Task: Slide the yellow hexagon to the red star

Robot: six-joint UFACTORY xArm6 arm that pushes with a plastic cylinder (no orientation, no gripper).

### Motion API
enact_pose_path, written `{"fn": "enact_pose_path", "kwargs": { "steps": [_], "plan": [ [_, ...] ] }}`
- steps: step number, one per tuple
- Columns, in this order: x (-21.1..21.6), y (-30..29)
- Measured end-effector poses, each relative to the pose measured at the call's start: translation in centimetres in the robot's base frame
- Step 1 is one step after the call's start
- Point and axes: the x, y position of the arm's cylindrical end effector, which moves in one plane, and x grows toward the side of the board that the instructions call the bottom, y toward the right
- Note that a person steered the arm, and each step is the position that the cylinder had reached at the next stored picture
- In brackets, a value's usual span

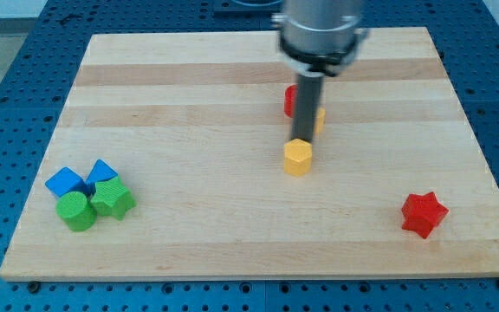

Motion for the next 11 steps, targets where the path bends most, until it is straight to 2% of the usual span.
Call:
{"fn": "enact_pose_path", "kwargs": {
  "steps": [1,2,4,6,8,10,11],
  "plan": [
    [1.2,-4.1],
    [3.7,-3.4],
    [0.5,0.9],
    [3.2,7.0],
    [3.6,7.8],
    [8.0,4.6],
    [8.4,7.4]
  ]
}}
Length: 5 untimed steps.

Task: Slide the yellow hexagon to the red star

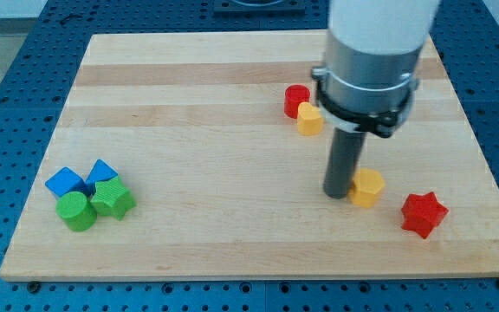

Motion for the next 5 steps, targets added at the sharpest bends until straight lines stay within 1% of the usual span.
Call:
{"fn": "enact_pose_path", "kwargs": {
  "steps": [2,4,5],
  "plan": [
    [-1.3,2.8],
    [-1.1,5.7],
    [-2.0,5.7]
  ]
}}
